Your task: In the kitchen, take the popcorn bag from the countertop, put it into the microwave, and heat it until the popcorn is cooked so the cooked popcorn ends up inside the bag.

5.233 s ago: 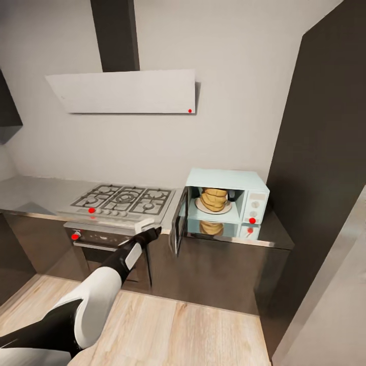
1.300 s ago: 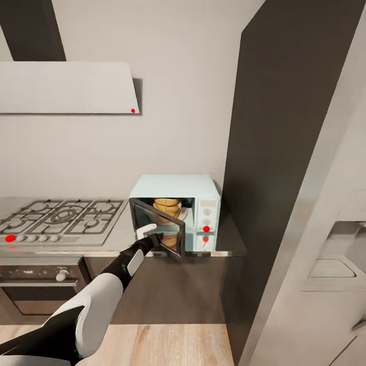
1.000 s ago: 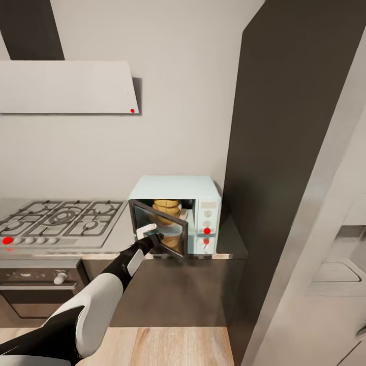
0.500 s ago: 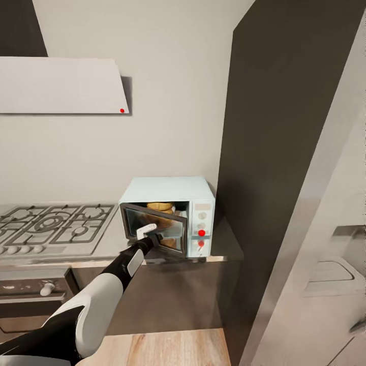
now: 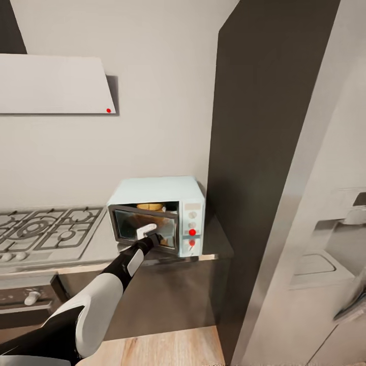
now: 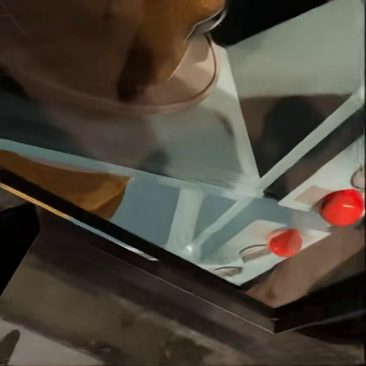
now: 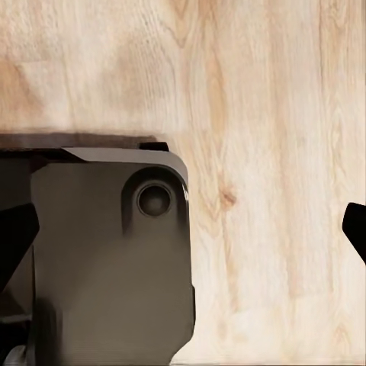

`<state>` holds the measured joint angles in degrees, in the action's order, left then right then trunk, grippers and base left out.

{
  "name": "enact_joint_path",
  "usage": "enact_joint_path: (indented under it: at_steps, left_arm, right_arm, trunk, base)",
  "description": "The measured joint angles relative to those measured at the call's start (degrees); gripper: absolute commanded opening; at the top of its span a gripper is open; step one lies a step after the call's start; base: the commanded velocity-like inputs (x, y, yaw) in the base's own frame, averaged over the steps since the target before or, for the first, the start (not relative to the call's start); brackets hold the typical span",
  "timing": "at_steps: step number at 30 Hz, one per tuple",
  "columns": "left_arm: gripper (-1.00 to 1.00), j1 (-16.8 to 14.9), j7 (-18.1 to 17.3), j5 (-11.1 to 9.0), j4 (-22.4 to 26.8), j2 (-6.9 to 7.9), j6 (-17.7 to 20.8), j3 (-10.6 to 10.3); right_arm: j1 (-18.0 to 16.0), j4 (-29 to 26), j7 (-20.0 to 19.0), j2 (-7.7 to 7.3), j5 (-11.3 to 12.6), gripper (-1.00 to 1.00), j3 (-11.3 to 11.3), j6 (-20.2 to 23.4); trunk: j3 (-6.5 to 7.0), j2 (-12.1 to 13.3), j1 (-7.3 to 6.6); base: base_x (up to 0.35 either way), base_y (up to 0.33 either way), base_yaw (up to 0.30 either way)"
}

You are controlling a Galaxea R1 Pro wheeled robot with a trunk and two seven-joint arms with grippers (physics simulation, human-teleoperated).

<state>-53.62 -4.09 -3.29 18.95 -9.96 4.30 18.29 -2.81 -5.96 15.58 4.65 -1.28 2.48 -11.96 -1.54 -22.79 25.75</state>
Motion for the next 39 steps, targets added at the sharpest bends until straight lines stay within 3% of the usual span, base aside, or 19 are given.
enact_joint_path:
  at_steps: [11, 15, 18, 39]
  left_arm:
    - [1.00, 0.0, -0.1, -0.1, 0.0, 0.00, 0.0, 0.0]
    - [1.00, 0.0, -0.1, -0.1, 0.0, 0.00, 0.0, 0.0]
    - [1.00, 0.0, -0.1, 0.0, 0.0, 0.01, 0.0, 0.0]
    - [1.00, 0.0, -0.1, 0.0, 0.0, 0.00, 0.0, 0.0]
  right_arm:
    - [0.9, 0.0, -0.2, 0.21, -0.4, 1.00, 0.3, 0.1]
    - [0.9, -0.1, -5.9, -0.59, -0.5, 1.00, 0.3, 0.3]
    - [0.9, -0.1, -7.3, -1.11, -0.4, 1.00, 0.3, 0.3]
    - [1.1, 0.0, -7.5, -1.14, -0.3, 1.00, 0.3, 0.3]
  trunk:
    - [0.00, 0.0, -0.02]
    - [0.00, 0.0, 0.00]
    - [0.00, 0.0, 0.00]
    - [0.00, 0.0, -0.02]
  base:
    - [0.052, 0.000, -0.017]
    - [0.023, 0.000, 0.000]
    - [0.016, 0.000, 0.000]
    - [0.111, 0.000, 0.000]
